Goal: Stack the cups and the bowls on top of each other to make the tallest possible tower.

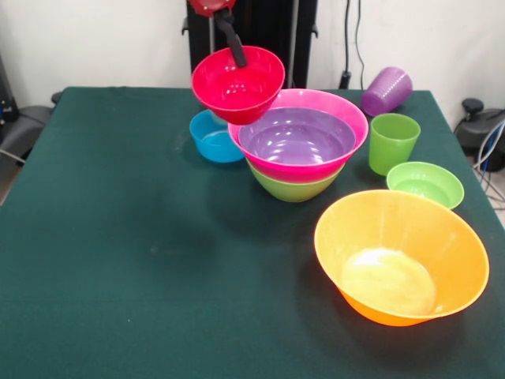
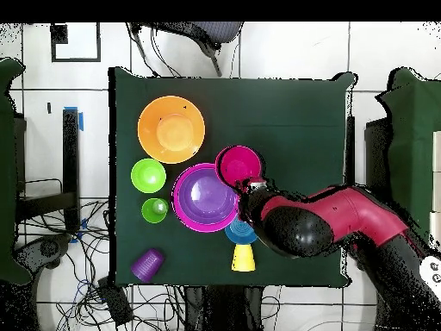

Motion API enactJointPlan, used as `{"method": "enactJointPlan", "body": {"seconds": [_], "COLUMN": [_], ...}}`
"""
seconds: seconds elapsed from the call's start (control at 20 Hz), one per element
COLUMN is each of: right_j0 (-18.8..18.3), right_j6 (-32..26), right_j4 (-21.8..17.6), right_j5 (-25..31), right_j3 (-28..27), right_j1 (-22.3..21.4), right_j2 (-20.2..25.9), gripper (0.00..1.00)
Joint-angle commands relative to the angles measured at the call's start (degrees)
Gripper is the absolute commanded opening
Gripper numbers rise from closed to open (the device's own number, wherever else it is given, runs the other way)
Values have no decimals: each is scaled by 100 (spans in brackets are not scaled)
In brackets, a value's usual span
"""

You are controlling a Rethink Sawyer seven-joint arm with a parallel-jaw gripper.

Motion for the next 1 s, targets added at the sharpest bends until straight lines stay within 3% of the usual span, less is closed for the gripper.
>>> {"method": "enactJointPlan", "body": {"seconds": [0.05, 0.25, 0.5, 0.7, 1.0], "right_j0": [408, 742, 1003, 924, 961], "right_j6": [-1137, -756, -512, -678, -681], "right_j4": [-706, -1127, -1226, -975, -1164], "right_j5": [445, 376, 589, 699, 708], "right_j3": [270, 203, 152, 193, 212], "right_j1": [740, 834, 775, 872, 851], "right_j2": [-285, -696, -988, -910, -1137], "gripper": [0, 0, 0, 0, 0]}}
